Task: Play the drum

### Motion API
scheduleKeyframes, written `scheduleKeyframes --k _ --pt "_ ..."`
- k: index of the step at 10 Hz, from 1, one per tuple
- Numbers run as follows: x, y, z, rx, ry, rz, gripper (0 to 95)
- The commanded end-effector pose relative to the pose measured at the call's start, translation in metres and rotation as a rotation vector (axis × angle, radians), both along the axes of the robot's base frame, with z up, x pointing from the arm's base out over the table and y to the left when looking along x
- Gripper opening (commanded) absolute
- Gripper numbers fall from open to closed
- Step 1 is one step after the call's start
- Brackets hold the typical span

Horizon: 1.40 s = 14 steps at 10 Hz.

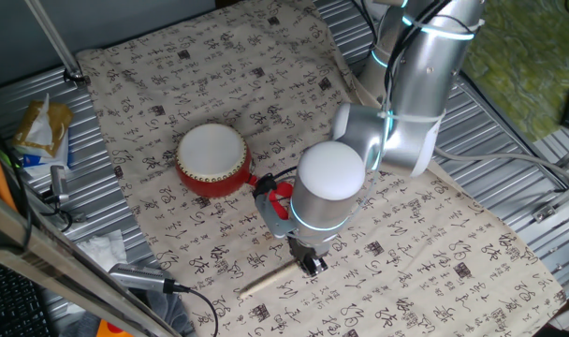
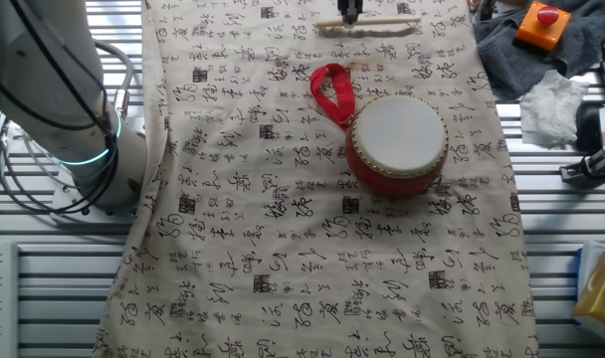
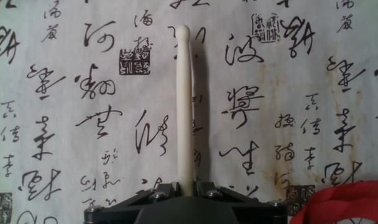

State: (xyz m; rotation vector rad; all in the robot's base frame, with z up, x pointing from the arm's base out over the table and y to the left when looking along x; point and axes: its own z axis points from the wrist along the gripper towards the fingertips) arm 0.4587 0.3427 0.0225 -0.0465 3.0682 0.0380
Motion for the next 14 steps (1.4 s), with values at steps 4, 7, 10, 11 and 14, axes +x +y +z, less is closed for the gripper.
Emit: scheduleKeyframes --k 4,7,10,11,14 --pt "-0.002 0.000 -0.003 -0.012 -0.005 0.034 19.0" --pt "-0.002 0.000 -0.003 -0.012 -0.010 0.064 76.0" --pt "0.000 -0.001 0.005 -0.017 -0.018 0.098 76.0" --pt "0.000 -0.002 0.009 -0.017 -0.016 0.111 76.0" --pt "0.003 -0.003 0.041 -0.036 -0.012 0.122 0.0"
